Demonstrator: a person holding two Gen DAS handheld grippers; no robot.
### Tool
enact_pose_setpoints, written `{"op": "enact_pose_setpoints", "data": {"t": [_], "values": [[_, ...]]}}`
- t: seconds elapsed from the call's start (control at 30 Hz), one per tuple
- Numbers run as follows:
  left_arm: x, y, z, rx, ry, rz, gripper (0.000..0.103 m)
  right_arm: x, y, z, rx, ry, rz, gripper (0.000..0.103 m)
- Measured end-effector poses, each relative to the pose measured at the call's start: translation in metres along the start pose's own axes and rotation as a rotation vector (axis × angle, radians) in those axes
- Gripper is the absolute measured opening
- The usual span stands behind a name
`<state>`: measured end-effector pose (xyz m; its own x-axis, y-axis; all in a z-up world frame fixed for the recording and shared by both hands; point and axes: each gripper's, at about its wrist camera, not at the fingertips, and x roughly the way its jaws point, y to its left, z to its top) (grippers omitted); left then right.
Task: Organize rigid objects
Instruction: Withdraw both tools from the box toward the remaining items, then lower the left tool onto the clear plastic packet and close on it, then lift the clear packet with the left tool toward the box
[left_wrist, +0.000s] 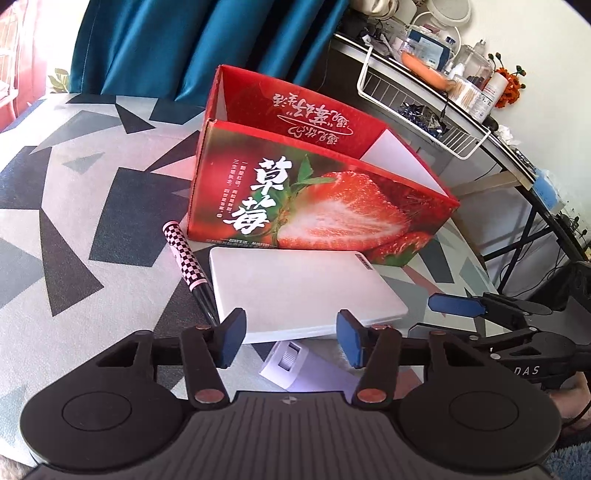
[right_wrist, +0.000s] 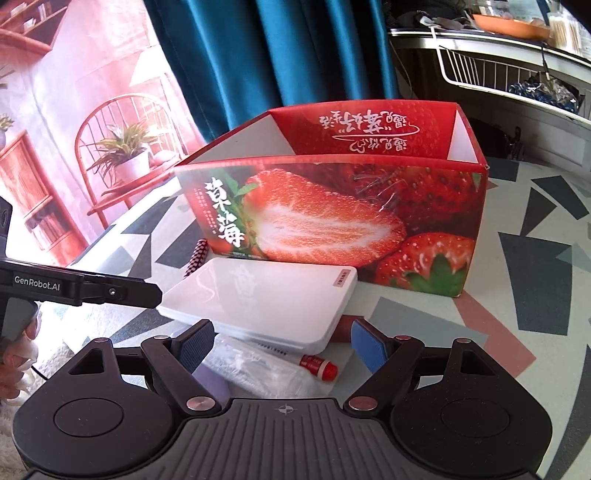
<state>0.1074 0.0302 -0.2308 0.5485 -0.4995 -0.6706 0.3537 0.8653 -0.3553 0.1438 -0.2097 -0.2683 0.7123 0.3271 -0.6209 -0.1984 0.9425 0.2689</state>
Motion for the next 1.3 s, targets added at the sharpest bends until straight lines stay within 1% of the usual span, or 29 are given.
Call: {"op": "enact_pose_setpoints", "data": {"t": [0.13, 0.27, 0.33, 0.4, 0.5, 0.57, 0.6, 0.63, 0.7, 0.73, 0.8, 0.97, 1.13, 1.3], "values": [[-0.002, -0.019, -0.006, 0.057, 0.005, -0.048, 0.049, -0.010, 0.009, -0.005, -0.031, 0.006, -0.019, 0.079], [0.012, -0.035, -0.011, 0.088, 0.050, -0.080, 0.049, -0.017, 0.017, -0.012, -0.089, 0.029, -0.051, 0.078], [0.021, -0.040, -0.012, 0.091, 0.072, -0.091, 0.049, -0.015, 0.018, -0.016, -0.116, 0.053, -0.066, 0.071], [0.029, -0.044, -0.011, 0.094, 0.090, -0.103, 0.049, -0.009, 0.015, -0.018, -0.123, 0.080, -0.071, 0.060], [0.041, -0.049, -0.012, 0.086, 0.123, -0.123, 0.049, -0.005, 0.012, -0.021, -0.109, 0.092, -0.054, 0.054], [0.047, -0.051, -0.014, 0.073, 0.144, -0.137, 0.049, -0.003, 0.012, -0.022, -0.113, 0.101, -0.046, 0.044], [0.051, -0.052, -0.015, 0.067, 0.152, -0.143, 0.049, -0.002, 0.013, -0.023, -0.118, 0.105, -0.046, 0.041], [0.054, -0.053, -0.015, 0.072, 0.151, -0.138, 0.049, -0.001, 0.013, -0.024, -0.121, 0.107, -0.044, 0.039], [0.058, -0.055, -0.015, 0.089, 0.144, -0.119, 0.049, -0.001, 0.012, -0.025, -0.119, 0.101, -0.043, 0.030], [0.060, -0.055, -0.015, 0.082, 0.146, -0.116, 0.049, -0.001, 0.011, -0.025, -0.119, 0.101, -0.044, 0.028], [0.064, -0.054, -0.014, 0.063, 0.150, -0.118, 0.048, -0.001, 0.009, -0.025, -0.115, 0.103, -0.043, 0.027], [0.067, -0.054, -0.013, 0.054, 0.147, -0.121, 0.049, 0.000, 0.007, -0.026, -0.107, 0.105, -0.045, 0.027], [0.069, -0.053, -0.011, 0.044, 0.146, -0.134, 0.054, 0.002, 0.008, -0.027, -0.115, 0.109, -0.054, 0.027], [0.072, -0.045, -0.008, -0.031, 0.161, -0.160, 0.057, 0.003, 0.008, -0.026, -0.117, 0.110, -0.057, 0.027]]}}
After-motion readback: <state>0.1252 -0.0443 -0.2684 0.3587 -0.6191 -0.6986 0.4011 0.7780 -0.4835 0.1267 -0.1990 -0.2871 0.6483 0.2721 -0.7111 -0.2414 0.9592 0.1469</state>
